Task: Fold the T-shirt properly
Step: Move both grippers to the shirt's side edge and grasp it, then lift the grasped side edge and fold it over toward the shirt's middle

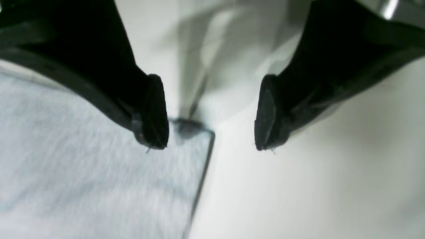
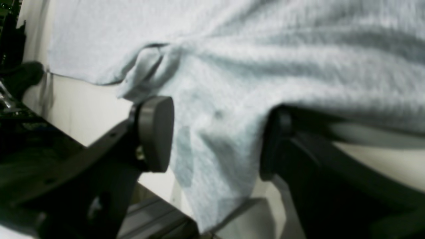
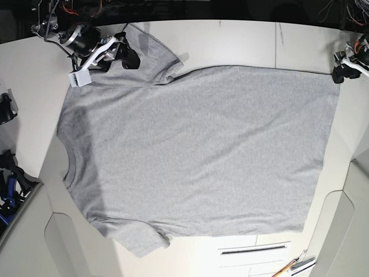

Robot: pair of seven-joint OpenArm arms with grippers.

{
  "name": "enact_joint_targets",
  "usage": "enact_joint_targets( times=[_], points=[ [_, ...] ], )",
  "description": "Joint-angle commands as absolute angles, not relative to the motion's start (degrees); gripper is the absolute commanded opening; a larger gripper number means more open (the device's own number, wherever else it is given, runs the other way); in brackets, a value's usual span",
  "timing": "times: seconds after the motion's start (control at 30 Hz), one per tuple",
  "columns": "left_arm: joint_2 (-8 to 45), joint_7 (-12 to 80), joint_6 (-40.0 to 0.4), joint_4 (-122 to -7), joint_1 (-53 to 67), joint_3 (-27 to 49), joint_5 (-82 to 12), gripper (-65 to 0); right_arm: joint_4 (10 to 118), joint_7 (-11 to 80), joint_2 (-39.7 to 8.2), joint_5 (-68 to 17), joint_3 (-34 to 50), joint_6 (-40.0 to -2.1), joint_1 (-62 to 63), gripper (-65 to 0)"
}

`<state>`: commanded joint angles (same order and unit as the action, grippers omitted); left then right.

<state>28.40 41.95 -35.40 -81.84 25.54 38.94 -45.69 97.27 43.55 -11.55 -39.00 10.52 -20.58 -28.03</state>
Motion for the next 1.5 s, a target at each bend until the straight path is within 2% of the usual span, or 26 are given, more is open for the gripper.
enact_joint_targets(
  times=[0.07, 0.17, 0.4, 0.47, 0.5, 0.53, 0.57, 0.63, 0.67, 0.7, 0.77, 0.97, 1.03, 1.07, 1.17, 1.27, 1.4, 1.5],
  points=[
    [28.4, 42.4, -35.8, -80.6, 25.6, 38.9, -47.3, -21.1, 97.3, 43.6, -11.6, -39.0, 10.5, -20.6, -28.1, -26.4],
    [27.4, 44.7, -39.0, -80.5, 25.6, 38.9, -51.4, -21.1, 97.3, 43.7, -11.5, -39.3, 10.5, -20.6, -28.1, -26.4],
    [26.0, 44.6, -40.0, -80.5, 25.5, 38.9, -53.6, -21.2, 97.3, 45.5, -11.4, -41.8, 9.1, -21.5, -28.1, -26.6],
    [26.0, 44.6, -40.0, -80.5, 25.5, 38.9, -53.6, -23.5, 97.3, 45.5, -11.4, -41.8, 8.4, -21.5, -28.1, -27.8],
    [26.0, 44.6, -40.0, -80.5, 25.5, 38.9, -53.6, -28.7, 97.3, 45.5, -11.4, -41.5, 8.2, -21.5, -28.1, -31.9],
    [26.0, 44.6, -40.0, -80.5, 25.5, 38.9, -53.6, -37.4, 97.3, 45.5, -11.4, -41.1, 8.1, -21.5, -28.1, -38.1],
    [26.0, 44.6, -40.0, -80.5, 25.5, 38.9, -53.6, -47.2, 97.3, 45.5, -11.4, -40.8, 8.1, -21.5, -28.1, -45.6],
    [25.9, 44.0, -40.0, -80.5, 25.5, 38.9, -54.5, -58.3, 97.3, 44.7, -11.4, -39.7, 8.1, -22.4, -28.1, -62.3],
    [25.9, 43.2, -40.0, -80.5, 25.5, 38.9, -54.9, -62.4, 97.3, 43.9, -11.4, -38.7, 8.1, -23.2, -28.1, -65.0],
    [25.9, 42.4, -40.0, -80.5, 25.6, 38.9, -55.1, -65.0, 97.3, 42.8, -11.4, -37.4, 8.1, -24.7, -28.1, -65.0],
    [25.9, 41.1, -40.0, -80.6, 25.5, 38.9, -55.1, -65.0, 97.3, 42.2, -11.4, -36.9, 8.2, -27.5, -28.0, -65.0],
    [25.9, 43.7, -40.0, -85.3, 25.9, 39.5, -55.8, -65.0, 99.5, 47.3, -11.4, -40.5, 10.6, -28.3, -28.3, -65.0],
    [25.9, 46.2, -40.0, -87.6, 26.7, 39.6, -56.4, -65.0, 100.8, 51.0, -11.4, -44.3, 13.5, -31.9, -29.0, -65.0],
    [25.9, 46.7, -40.0, -88.6, 27.5, 39.6, -57.3, -65.0, 101.6, 52.1, -11.4, -46.2, 15.3, -32.4, -29.5, -65.0],
    [25.9, 46.6, -40.0, -91.9, 30.0, 39.6, -59.5, -65.0, 103.9, 53.6, -12.0, -49.0, 21.3, -32.9, -30.3, -65.0],
    [25.8, 46.6, -40.0, -95.4, 32.5, 39.6, -60.6, -65.0, 104.4, 53.6, -15.0, -51.7, 25.8, -33.6, -30.2, -65.0],
    [25.5, 46.6, -40.0, -99.2, 34.3, 39.6, -61.9, -65.0, 104.4, 53.8, -18.3, -53.7, 28.3, -33.7, -30.0, -65.0],
    [25.6, 46.5, -40.0, -100.8, 34.1, 39.6, -61.9, -65.0, 104.4, 53.9, -19.2, -55.5, 28.5, -34.2, -29.1, -65.0]
  ],
)
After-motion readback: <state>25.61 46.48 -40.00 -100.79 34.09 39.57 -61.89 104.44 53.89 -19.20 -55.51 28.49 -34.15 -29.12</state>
